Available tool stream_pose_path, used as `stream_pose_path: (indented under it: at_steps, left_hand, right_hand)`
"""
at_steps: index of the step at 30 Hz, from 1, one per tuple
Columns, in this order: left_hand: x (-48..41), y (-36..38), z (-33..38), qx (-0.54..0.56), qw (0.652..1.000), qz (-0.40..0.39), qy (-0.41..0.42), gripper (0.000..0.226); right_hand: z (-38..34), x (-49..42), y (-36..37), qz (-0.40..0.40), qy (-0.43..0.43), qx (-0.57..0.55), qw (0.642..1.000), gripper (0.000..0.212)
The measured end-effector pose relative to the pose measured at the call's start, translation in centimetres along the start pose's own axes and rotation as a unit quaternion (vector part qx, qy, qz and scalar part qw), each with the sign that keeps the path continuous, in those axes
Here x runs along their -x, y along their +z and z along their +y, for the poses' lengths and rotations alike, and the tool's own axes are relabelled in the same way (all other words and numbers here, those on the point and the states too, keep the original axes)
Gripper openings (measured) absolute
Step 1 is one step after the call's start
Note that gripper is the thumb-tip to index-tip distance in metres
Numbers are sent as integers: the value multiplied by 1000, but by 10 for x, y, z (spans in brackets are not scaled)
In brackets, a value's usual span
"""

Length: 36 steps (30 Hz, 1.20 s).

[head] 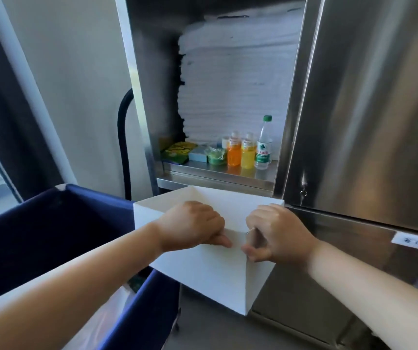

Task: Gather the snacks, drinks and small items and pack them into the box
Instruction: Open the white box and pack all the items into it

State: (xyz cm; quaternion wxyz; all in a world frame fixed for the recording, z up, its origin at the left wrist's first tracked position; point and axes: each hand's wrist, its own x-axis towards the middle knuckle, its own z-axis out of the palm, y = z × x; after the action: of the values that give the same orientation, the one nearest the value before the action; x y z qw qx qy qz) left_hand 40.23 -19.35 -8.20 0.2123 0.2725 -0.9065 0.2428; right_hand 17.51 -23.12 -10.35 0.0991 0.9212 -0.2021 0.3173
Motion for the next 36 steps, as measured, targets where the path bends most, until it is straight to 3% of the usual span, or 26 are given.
stream_pose_path:
  at_steps: [8, 14, 21, 36]
  left_hand:
    - [-20, 31, -65, -26, 999, 18, -25, 41]
    - [-62, 49, -110, -34, 999, 24, -20, 40]
    - [-88, 102, -144, -39, 999, 14, -12, 37]
    - [-80, 159, -156, 24, 999, -21, 23, 31]
  right_hand:
    - [68, -50, 23, -14, -34, -4, 999, 50]
    - [132, -78, 22, 2, -52, -7, 999, 63]
    - [191, -79, 42, -19, -61, 13, 998, 57]
    - [228, -51, 107, -69, -46, 41, 996, 43]
